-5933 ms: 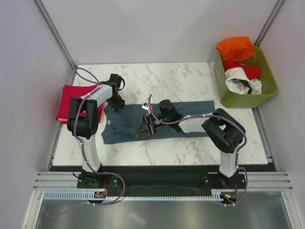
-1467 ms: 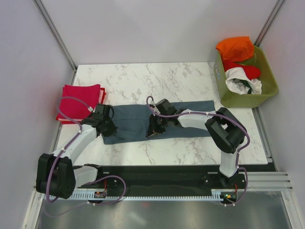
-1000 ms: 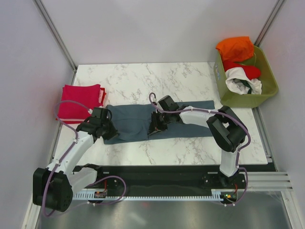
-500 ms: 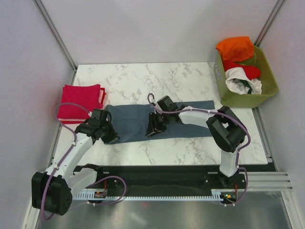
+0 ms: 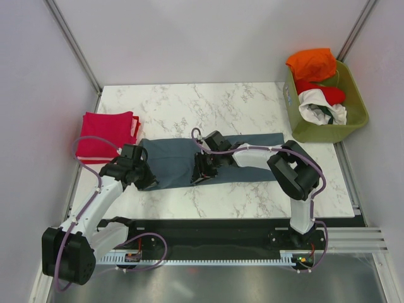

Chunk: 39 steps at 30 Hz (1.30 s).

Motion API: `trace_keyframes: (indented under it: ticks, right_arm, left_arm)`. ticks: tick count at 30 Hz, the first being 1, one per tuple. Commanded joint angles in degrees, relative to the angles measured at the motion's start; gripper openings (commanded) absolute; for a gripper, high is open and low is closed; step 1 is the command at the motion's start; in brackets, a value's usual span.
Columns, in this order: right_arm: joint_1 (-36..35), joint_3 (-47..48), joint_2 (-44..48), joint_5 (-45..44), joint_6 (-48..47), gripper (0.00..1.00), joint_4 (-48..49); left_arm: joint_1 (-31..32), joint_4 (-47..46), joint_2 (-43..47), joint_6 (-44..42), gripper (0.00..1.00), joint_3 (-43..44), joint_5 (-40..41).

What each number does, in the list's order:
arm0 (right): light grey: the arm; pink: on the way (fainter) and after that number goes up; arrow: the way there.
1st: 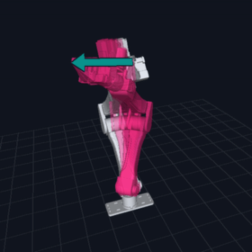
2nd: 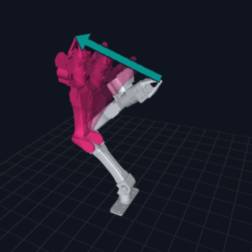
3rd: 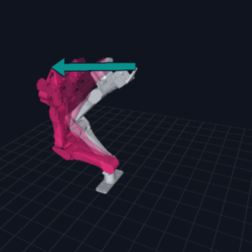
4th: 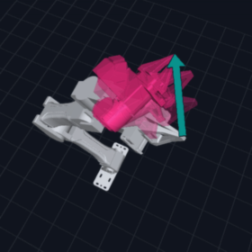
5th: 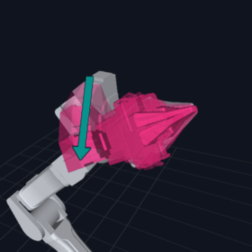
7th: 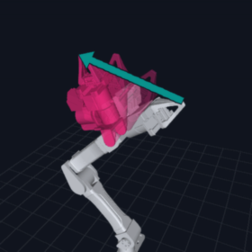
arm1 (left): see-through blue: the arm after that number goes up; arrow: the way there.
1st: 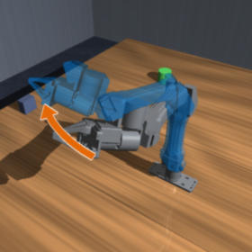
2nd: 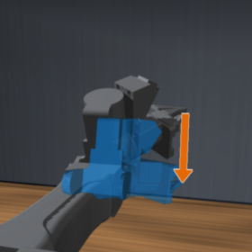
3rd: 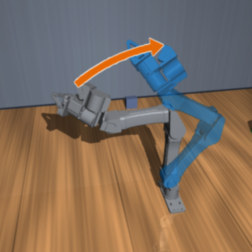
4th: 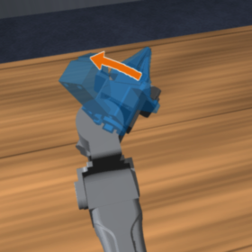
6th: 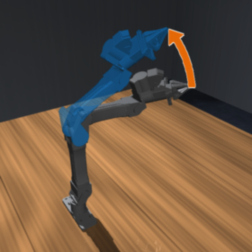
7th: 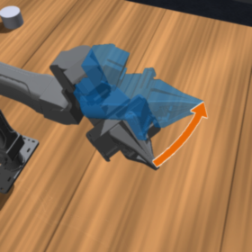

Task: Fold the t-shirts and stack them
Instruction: Fold the tshirt

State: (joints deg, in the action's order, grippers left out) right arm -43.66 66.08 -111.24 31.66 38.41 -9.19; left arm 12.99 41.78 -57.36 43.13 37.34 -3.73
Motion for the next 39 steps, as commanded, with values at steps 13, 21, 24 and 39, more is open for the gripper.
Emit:
trace_keyframes:
  ticks: [13,21,24,39]
  right_arm:
    - [-0.8,-1.6,1.4,-5.1,0.3,0.08,1.5]
    - [1.6,1.9,2.6,4.3,-1.1,0.00,-4.2]
    - [3.0,1.9,2.7,7.2,-2.3,0.02,-5.7]
    - [8.4,7.0,-3.2,13.5,-7.8,0.36,-13.0]
  left_arm:
    - [0.3,0.8,0.6,1.3,0.02,1.1,-0.3]
    - [1.2,1.0,-0.6,3.2,0.02,-0.2,0.4]
    - [2.0,0.9,0.1,5.0,0.02,-1.5,0.7]
    - [7.2,1.7,2.2,11.5,0.36,-5.5,3.4]
